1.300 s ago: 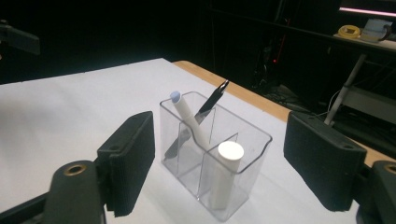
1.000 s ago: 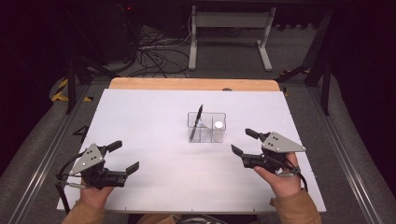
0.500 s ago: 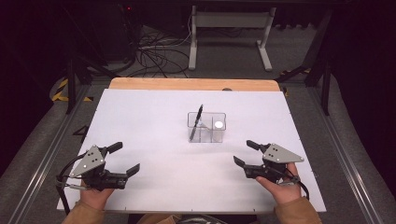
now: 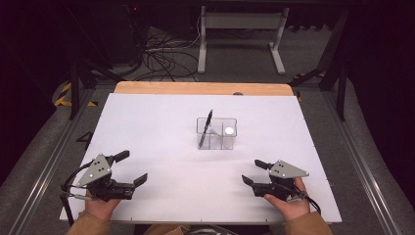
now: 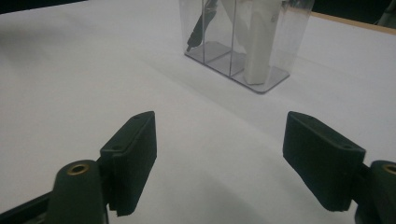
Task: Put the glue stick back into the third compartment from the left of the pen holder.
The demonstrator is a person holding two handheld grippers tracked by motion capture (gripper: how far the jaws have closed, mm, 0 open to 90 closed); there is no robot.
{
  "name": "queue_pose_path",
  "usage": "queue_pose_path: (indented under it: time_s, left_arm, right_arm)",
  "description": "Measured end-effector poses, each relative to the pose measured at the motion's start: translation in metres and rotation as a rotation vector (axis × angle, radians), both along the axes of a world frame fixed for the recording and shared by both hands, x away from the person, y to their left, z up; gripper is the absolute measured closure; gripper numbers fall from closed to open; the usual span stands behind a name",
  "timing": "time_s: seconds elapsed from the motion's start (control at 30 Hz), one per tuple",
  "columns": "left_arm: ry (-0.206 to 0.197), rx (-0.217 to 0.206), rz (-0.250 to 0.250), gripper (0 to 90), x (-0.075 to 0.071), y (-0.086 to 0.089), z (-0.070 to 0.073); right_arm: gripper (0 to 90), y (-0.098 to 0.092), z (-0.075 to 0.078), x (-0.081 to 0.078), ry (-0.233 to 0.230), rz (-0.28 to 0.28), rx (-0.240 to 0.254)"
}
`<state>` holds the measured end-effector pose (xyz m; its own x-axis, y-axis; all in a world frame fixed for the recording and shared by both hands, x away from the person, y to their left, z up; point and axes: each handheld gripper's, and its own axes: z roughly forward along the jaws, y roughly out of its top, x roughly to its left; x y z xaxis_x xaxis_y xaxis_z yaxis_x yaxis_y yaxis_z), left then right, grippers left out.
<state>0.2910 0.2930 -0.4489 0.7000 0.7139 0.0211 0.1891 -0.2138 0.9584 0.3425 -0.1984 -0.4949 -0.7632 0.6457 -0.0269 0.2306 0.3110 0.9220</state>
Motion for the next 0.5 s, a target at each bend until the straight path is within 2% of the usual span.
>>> queue_pose_path:
  time_s: [0.17,0.37,0.5]
  left_arm:
    - [0.002,-0.004,0.008,4.3,0.0005,0.0007,-0.0020]
    - [-0.005,0.012,0.012,4.3,0.0002,0.0008,-0.0026]
    - [-0.003,0.008,0.012,4.3,0.0002,0.0003,-0.0044]
  right_arm:
    - [26.5,-0.0002,-0.0001,0.0026,0.014,-0.016,0.001]
    - [26.6,-0.0044,0.0023,0.0036,-0.021,-0.031,0.002]
    - [26.5,-0.0061,0.0041,0.0043,-0.040,-0.042,-0.003]
